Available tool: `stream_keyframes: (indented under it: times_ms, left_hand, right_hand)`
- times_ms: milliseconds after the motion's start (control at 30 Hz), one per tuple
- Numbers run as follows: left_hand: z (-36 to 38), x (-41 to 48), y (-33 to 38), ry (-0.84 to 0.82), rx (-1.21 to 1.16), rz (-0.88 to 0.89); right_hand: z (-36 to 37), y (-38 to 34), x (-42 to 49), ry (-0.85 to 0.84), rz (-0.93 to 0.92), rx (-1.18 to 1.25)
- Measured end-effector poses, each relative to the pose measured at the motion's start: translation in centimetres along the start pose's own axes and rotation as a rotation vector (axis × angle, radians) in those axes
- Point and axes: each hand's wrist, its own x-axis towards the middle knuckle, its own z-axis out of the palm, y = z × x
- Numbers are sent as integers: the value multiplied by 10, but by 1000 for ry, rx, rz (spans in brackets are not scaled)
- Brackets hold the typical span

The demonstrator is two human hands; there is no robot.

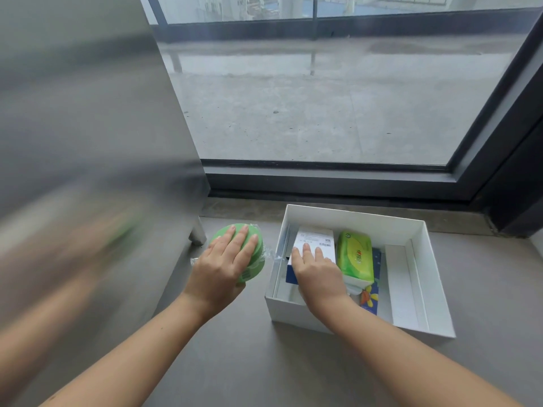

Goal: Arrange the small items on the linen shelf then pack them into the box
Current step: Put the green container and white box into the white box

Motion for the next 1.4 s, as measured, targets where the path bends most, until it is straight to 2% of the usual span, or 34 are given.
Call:
stream_keyframes:
  times_ms: [133, 233, 300, 500, 567, 767, 967, 1100, 1400]
  left_hand:
    - [-2, -1, 1, -5, -4, -3]
    - [-4, 0, 2, -7, -11, 5]
    - [-6, 1, 3, -6, -9, 6]
    - [-8, -1, 2, -6, -10, 11]
    - [-8, -2, 1, -5, -11, 11]
    - [-9, -2, 1, -10, -12, 18]
    - [-9, -2, 2, -6, -18, 26]
    - [-9, -1, 3, -4, -19, 27]
    - [-11, 2, 9, 6, -16, 48]
  right_hand:
    - [0, 3, -1, -59, -11, 39]
    - [7, 4, 0, -137, -133, 77]
    - [10, 3, 3, -173, -131, 72]
    - [-4, 2, 3, -141, -80, 55]
    - [6, 1, 3, -136, -136, 72]
    - [21, 3, 7, -240, -194, 174]
    - [26, 13, 12, -330, -256, 132]
    - [31, 18, 10, -394, -208, 156]
    - [33, 24, 9, -336, -155, 193]
